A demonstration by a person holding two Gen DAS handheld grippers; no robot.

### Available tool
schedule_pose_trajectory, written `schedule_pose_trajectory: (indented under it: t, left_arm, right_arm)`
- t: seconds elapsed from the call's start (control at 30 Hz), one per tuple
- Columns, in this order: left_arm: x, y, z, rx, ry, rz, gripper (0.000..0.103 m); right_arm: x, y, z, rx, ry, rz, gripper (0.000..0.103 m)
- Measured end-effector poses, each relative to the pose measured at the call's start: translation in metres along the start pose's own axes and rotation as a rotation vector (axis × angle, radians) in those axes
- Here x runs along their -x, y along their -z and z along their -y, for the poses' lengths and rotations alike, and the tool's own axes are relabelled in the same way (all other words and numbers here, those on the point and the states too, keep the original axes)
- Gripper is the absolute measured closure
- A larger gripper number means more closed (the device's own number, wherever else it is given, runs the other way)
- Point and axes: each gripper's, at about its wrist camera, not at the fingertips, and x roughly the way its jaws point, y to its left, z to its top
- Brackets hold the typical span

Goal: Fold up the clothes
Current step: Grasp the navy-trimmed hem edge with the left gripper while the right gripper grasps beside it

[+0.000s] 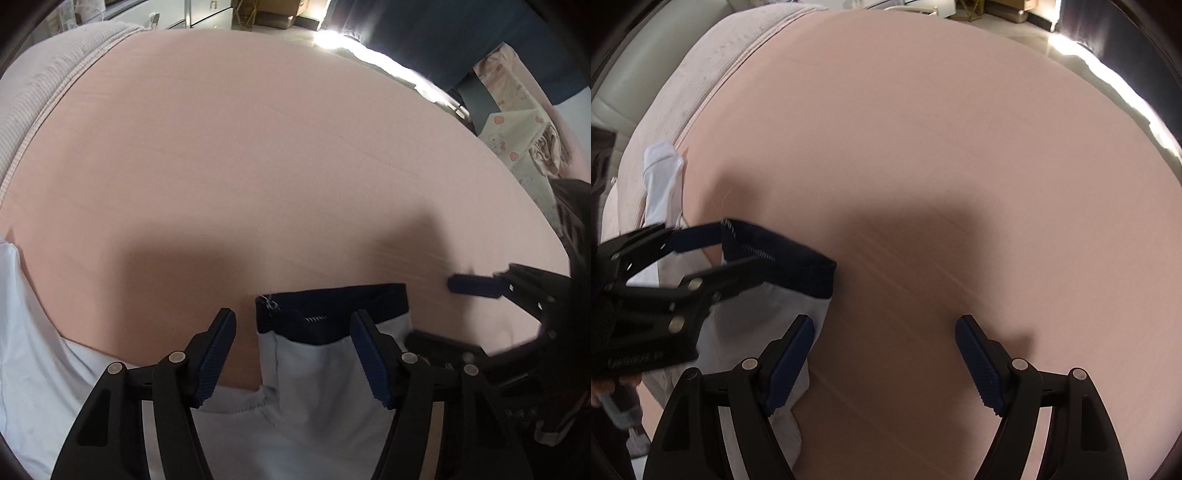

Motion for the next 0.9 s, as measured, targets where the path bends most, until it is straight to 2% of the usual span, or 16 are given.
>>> schedule_pose_trajectory:
  t: [0.07, 0.13, 0.23, 0.33, 0.67, 0.9]
  left_arm:
    - [-0.004, -0.001, -0.001, -0.004, -0.003, 0.003, 0.051]
    - [-0.006, 0.000, 0.001, -0.021, -0.013, 0.010, 0.082]
    - [-0.007, 0.003, 0.006, -0.054, -0.026, 0.036, 0.091]
    - [-0.003, 0.005, 0.007, -0.058, -0.021, 0.053, 0.095]
    - [0.021, 0.022, 0.001, -0.048, 0.009, 0.097, 0.096]
    - [0.036, 0.033, -0.030, -0.028, 0.025, 0.124, 0.096]
  right_arm:
    - [0.000, -0.001, 0.000, 0.010, -0.040, -0.011, 0.024]
    - [0.000, -0.003, 0.000, 0.013, -0.073, -0.009, 0.024]
    - [-0.004, -0.005, -0.003, 0.022, -0.074, -0.015, 0.024]
    - [-0.004, -0.008, -0.005, 0.032, -0.083, -0.007, 0.023]
    - [-0.005, -0.015, -0.029, 0.113, -0.179, 0.014, 0.023]
    - [-0.009, -0.022, -0.038, 0.128, -0.235, 0.058, 0.023]
